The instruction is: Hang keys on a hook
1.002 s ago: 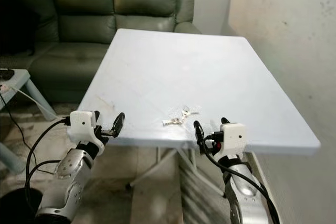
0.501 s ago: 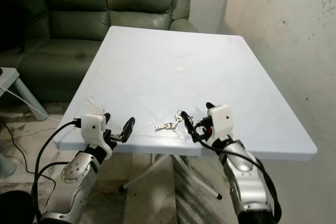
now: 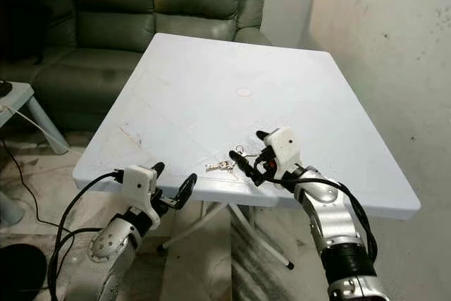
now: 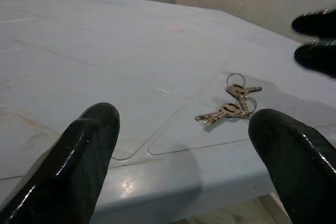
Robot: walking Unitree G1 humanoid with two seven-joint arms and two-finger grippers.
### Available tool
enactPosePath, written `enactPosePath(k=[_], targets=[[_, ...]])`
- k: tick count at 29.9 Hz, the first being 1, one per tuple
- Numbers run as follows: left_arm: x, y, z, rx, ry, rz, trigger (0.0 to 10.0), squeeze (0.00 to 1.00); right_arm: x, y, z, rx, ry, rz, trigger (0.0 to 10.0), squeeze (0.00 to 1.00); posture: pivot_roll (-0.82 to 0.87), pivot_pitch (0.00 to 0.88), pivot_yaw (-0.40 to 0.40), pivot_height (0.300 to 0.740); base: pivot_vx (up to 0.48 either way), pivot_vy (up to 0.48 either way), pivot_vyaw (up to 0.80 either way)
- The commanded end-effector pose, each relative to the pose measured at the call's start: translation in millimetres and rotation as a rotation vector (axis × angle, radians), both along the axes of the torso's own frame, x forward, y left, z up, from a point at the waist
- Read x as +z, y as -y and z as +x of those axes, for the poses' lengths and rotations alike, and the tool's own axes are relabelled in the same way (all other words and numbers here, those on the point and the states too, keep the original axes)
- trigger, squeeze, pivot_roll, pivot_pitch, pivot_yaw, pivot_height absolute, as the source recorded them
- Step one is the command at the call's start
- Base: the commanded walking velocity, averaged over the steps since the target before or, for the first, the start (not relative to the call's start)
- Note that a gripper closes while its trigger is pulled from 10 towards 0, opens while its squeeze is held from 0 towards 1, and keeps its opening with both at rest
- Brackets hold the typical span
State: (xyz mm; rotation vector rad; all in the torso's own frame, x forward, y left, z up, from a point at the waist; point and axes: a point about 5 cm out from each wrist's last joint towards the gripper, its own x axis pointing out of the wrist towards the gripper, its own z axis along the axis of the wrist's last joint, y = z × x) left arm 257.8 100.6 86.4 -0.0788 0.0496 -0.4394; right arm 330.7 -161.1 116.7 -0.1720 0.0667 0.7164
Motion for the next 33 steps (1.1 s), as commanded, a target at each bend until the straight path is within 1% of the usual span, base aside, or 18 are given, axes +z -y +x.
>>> enactPosePath(k=[1, 8, 11, 15, 20, 21, 23, 24, 25, 26, 27, 33], targets=[[3.3, 0.2, -2.4, -0.011, 0.011, 0.011, 10.0, 0.00, 3.2, -1.5, 4.1, 0.018, 0.008, -0.013, 10.0, 0.00, 0.03, 0.059, -0.092, 0.740, 0.000, 0.000, 0.00], [3.5, -5.8, -10.3, -0.001, 0.009, 0.030, 10.0, 0.00, -5.5, -7.1, 11.1, 0.049, -0.033, -0.023, 10.0, 0.00, 0.05, 0.079, -0.105, 0.740, 0.000, 0.000, 0.00], [3.6, -6.4, -11.6, 0.005, 0.007, 0.025, 10.0, 0.00, -7.8, -7.5, 11.2, 0.055, -0.044, -0.019, 10.0, 0.00, 0.05, 0.083, -0.108, 0.740, 0.000, 0.000, 0.00], [3.3, -6.7, -15.0, 0.014, -0.001, 0.024, 10.0, 0.00, -16.3, -9.7, 10.4, 0.073, -0.078, -0.030, 10.0, 0.00, 0.06, 0.095, -0.114, 0.740, 0.000, 0.000, 0.00], [3.3, -6.5, -18.0, 0.018, -0.006, 0.022, 10.0, 0.00, -24.0, -8.5, 7.6, 0.102, -0.104, -0.055, 10.0, 0.00, 0.06, 0.101, -0.118, 0.740, 0.000, 0.000, 0.00], [3.1, -6.8, -18.3, 0.019, -0.007, 0.023, 10.0, 0.00, -26.0, -7.9, 6.6, 0.111, -0.113, -0.061, 7.7, 0.00, 0.06, 0.101, -0.119, 0.740, 0.000, 0.000, 0.00], [3.0, -7.0, -18.6, 0.020, -0.008, 0.023, 10.0, 0.00, -27.2, -7.5, 5.9, 0.116, -0.118, -0.065, 7.7, 0.00, 0.06, 0.102, -0.120, 0.740, 0.000, 0.000, 0.00], [2.7, -7.4, -19.1, 0.023, -0.009, 0.023, 10.0, 0.00, -30.7, -6.3, 4.2, 0.119, -0.129, -0.076, 1.5, 0.00, 0.06, 0.103, -0.121, 0.740, 0.000, 0.000, 0.00], [2.6, -7.6, -19.3, 0.024, -0.011, 0.023, 10.0, 0.00, -32.2, -5.9, 3.7, 0.120, -0.132, -0.080, 1.3, 0.00, 0.06, 0.103, -0.121, 0.740, 0.000, 0.000, 0.00], [2.6, -7.8, -19.4, 0.026, -0.012, 0.023, 10.0, 0.00, -33.1, -5.6, 3.3, 0.122, -0.134, -0.082, 1.3, 0.00, 0.06, 0.103, -0.121, 0.740, 0.000, 0.000, 0.00], [2.7, -7.6, -19.7, 0.026, -0.012, 0.022, 10.0, 0.00, -34.5, -5.3, 2.5, 0.125, -0.140, -0.080, 0.0, 0.00, 0.06, 0.105, -0.122, 0.740, 0.000, 0.000, 0.00], [2.8, -6.6, -20.1, 0.028, -0.016, 0.020, 10.0, 0.00, -37.8, -5.5, 0.5, 0.132, -0.150, -0.067, 0.0, 0.00, 0.07, 0.105, -0.123, 0.740, 0.000, 0.000, 0.00]])
